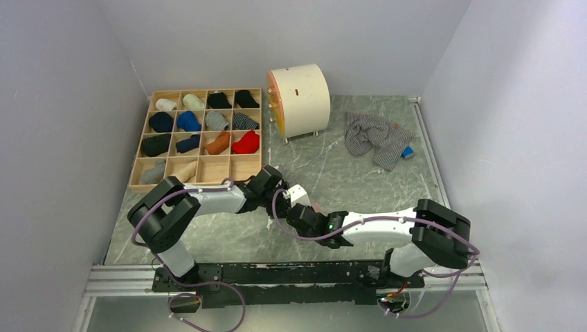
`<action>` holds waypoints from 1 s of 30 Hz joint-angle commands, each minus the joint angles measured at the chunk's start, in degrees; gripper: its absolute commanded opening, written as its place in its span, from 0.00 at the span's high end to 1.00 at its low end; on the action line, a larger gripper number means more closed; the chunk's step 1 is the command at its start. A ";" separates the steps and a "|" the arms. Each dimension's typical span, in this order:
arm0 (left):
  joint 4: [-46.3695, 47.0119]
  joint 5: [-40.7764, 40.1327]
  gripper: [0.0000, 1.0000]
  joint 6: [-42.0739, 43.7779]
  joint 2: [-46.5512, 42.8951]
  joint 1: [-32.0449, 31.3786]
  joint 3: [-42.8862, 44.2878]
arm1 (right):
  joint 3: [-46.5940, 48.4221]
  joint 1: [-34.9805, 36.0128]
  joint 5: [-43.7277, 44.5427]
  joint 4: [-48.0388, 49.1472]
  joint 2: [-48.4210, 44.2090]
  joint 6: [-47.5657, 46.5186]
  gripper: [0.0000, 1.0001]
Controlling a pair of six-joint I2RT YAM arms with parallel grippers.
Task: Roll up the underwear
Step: Roll the underwear to the center of the board.
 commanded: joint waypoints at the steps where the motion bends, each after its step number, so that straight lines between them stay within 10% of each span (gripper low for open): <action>1: -5.09 -3.11 0.45 1.30 0.89 -0.12 -0.61 | -1.77 -2.42 -4.61 4.12 1.14 0.21 0.87; 6: -2.71 -2.17 0.31 1.62 -1.31 -0.15 -0.87 | -14.17 -13.92 -26.79 21.48 -6.96 4.34 0.90; 17: 3.05 1.42 0.36 3.98 2.43 -0.54 2.04 | -26.42 -34.03 -53.42 40.08 -7.98 12.87 0.87; 24: -2.08 -2.26 0.56 4.29 6.64 -0.94 6.14 | -20.79 -36.34 -52.08 27.44 -10.17 7.26 0.72; 30: -3.18 -4.00 0.62 2.02 7.35 -0.96 4.98 | -10.45 -33.48 -34.17 4.27 -20.54 -2.41 0.52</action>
